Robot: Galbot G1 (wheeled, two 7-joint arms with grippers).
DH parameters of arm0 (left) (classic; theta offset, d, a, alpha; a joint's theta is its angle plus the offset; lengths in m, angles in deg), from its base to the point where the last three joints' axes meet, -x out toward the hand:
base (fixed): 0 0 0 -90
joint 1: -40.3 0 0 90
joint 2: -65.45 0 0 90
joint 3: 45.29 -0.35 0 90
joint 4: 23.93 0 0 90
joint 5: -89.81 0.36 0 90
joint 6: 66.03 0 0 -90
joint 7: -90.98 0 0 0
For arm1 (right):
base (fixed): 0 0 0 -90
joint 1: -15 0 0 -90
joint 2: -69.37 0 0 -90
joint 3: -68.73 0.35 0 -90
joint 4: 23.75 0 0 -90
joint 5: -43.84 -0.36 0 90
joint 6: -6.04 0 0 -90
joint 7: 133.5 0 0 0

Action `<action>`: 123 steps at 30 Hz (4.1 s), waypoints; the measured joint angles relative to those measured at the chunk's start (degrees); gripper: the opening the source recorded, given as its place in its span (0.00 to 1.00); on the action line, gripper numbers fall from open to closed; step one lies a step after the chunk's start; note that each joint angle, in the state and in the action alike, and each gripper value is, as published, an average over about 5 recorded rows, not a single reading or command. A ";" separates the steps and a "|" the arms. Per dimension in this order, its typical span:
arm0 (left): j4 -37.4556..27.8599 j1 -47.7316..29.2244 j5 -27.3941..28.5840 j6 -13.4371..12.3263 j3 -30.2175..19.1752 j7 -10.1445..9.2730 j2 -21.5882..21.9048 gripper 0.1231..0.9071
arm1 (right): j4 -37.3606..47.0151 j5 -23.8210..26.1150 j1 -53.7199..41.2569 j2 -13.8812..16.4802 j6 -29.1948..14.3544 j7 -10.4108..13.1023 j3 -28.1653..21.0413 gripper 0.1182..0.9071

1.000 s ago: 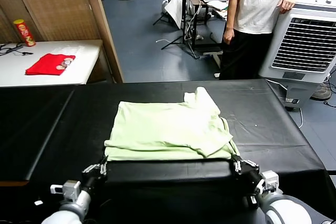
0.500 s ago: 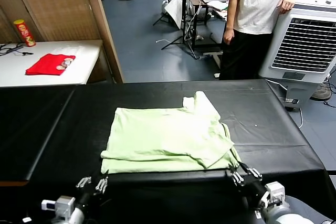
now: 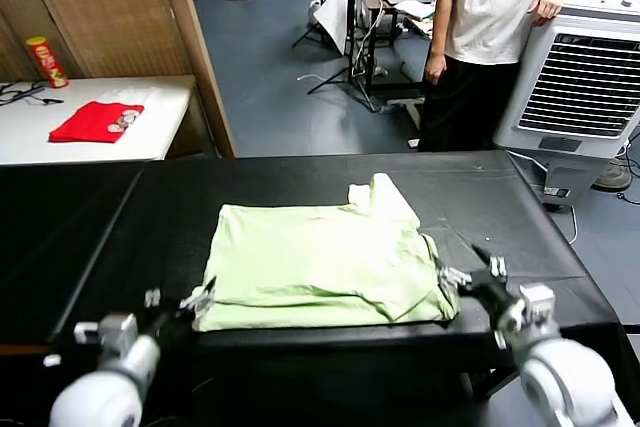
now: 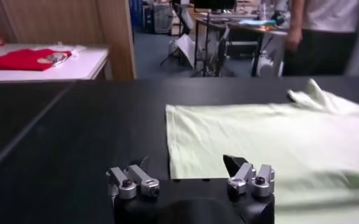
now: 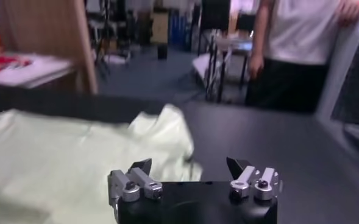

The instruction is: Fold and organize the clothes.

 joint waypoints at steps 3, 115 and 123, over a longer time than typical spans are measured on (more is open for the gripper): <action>-6.32 -7.96 -1.17 0.13 -3.13 -0.12 0.39 0.86 | 7.26 0.11 -6.42 -1.30 0.25 0.17 -3.68 0.86; 6.57 11.32 12.42 4.40 2.65 5.48 3.44 0.64 | -15.87 -2.72 14.64 5.51 10.87 1.74 2.52 0.83; 1.15 5.07 6.33 1.82 1.54 5.16 1.83 0.86 | -5.35 1.04 5.68 0.83 6.70 0.51 -2.46 0.86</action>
